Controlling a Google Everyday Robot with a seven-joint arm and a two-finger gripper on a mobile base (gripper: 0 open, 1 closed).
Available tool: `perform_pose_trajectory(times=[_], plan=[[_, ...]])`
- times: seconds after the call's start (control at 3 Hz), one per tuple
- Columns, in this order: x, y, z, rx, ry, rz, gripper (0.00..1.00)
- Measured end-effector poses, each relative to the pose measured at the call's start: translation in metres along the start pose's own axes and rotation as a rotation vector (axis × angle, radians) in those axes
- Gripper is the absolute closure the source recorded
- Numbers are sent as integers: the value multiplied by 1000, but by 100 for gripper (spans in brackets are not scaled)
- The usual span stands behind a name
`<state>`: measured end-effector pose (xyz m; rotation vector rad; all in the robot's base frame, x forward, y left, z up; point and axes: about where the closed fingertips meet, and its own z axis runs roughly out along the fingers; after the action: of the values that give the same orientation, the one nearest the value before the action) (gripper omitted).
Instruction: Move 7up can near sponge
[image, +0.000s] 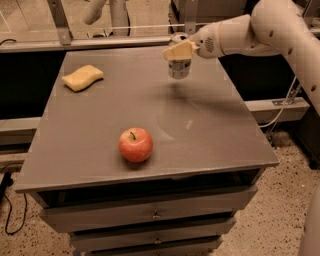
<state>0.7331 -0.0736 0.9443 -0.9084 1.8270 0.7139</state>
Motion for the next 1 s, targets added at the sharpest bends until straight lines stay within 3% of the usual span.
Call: perform_pose_trajectory(times=[0.67, 1.0], plan=[[-37, 68, 64, -69, 7, -71, 100], [-43, 86, 103, -81, 29, -84, 100]])
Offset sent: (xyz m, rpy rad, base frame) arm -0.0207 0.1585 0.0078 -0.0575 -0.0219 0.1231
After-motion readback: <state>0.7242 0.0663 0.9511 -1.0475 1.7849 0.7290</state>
